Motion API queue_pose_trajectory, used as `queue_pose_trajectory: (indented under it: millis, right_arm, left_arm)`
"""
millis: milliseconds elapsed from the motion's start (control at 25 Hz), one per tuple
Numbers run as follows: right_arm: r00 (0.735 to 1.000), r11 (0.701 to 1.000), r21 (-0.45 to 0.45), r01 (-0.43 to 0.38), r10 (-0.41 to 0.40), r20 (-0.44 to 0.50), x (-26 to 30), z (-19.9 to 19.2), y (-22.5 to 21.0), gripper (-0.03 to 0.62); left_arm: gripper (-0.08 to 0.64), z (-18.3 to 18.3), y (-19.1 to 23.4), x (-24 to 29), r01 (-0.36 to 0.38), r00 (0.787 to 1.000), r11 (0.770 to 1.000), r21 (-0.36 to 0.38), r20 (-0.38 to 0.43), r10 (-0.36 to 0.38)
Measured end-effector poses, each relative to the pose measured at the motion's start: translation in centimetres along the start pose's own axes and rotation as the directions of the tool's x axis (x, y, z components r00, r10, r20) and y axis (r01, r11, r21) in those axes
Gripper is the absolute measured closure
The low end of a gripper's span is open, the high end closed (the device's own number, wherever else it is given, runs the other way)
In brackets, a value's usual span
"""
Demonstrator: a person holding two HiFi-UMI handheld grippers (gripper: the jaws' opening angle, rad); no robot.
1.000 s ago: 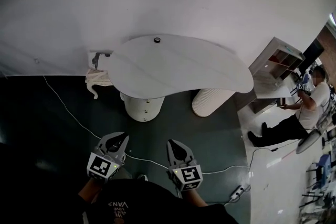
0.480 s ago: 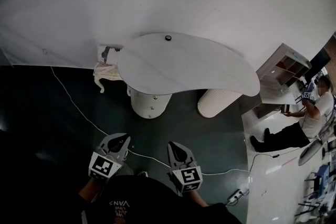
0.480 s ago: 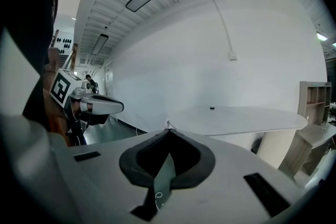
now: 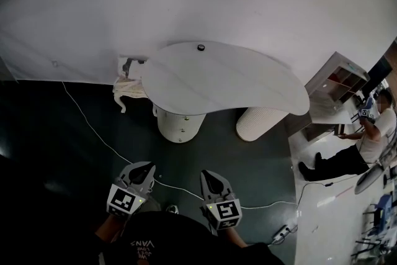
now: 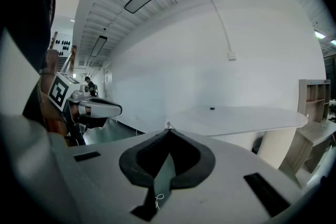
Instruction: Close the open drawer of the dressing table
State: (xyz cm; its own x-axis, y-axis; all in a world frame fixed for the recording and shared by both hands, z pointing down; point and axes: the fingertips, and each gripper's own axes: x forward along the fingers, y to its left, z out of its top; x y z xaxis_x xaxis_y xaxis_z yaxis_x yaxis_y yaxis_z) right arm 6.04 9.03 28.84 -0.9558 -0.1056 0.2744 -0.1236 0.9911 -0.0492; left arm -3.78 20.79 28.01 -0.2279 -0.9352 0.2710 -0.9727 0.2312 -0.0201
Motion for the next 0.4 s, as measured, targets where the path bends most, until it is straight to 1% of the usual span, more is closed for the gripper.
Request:
queue_pose_trajectory:
  millis: [400]
  right_arm:
    - [1.000,1.000,0.004,0.002,-0.002,-0.003,0.08,-0.03,-0.46,0.591]
  left_arm:
    - [0.541,0.13,-0.15,0.29,-0.006,1.000,1.000,-0.006,-0.004,0.006]
